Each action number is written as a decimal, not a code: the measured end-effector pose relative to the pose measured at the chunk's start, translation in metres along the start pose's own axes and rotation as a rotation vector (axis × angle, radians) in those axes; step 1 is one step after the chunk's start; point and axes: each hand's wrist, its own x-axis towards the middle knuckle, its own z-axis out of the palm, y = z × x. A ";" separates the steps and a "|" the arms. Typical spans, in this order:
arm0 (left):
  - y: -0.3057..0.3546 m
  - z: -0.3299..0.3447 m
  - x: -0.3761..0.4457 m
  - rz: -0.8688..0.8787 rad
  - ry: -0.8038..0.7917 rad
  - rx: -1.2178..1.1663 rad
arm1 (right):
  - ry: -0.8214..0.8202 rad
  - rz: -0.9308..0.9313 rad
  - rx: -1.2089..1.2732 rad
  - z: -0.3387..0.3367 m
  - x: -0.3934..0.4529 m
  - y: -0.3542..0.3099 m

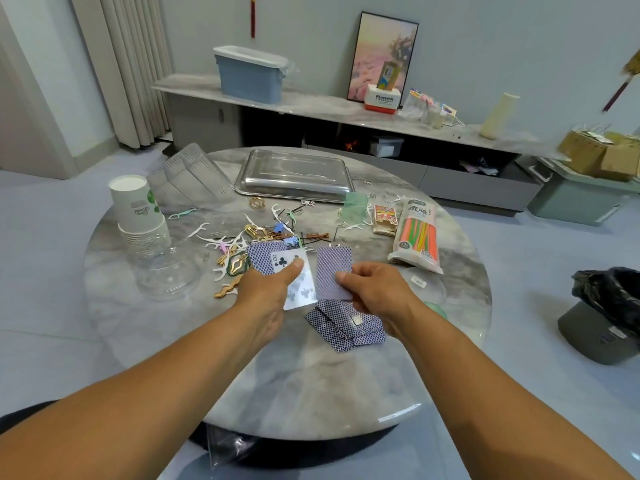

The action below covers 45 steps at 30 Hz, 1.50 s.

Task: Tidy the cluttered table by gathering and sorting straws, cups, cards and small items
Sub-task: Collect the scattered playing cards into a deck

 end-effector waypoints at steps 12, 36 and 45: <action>0.003 0.004 -0.007 -0.122 -0.141 -0.046 | -0.142 0.030 0.076 0.010 -0.010 -0.006; 0.006 0.002 -0.009 -0.124 -0.284 -0.149 | -0.080 -0.009 0.227 0.010 -0.010 -0.002; 0.001 0.003 -0.011 0.031 -0.254 0.004 | -0.153 0.024 0.240 0.007 -0.013 -0.005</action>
